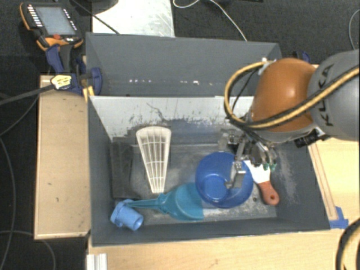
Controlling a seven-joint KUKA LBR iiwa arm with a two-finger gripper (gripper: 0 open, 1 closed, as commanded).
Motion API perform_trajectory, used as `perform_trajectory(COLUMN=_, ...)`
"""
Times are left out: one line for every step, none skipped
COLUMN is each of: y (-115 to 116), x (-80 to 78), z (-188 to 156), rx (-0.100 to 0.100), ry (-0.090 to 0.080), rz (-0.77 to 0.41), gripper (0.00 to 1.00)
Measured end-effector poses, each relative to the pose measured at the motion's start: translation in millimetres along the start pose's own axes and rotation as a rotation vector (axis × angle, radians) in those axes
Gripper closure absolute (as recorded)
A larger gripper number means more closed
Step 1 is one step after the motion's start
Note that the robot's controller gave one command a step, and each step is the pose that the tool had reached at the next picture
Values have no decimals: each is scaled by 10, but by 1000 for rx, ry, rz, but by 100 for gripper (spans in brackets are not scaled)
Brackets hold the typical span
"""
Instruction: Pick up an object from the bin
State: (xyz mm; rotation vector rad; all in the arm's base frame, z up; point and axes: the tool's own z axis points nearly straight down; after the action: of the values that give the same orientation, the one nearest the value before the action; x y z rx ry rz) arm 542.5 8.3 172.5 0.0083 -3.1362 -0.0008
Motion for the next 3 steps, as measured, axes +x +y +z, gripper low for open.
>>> perform_trajectory(y=0, x=-16, z=-47, rx=0, ry=-8, rz=0, gripper=0)
perform_trajectory(y=-181, x=-134, z=957, rx=-2, ry=-10, rz=106, gripper=0)
perform_trajectory(y=-102, x=-233, z=822, rx=0, ry=-14, rz=44, gripper=0)
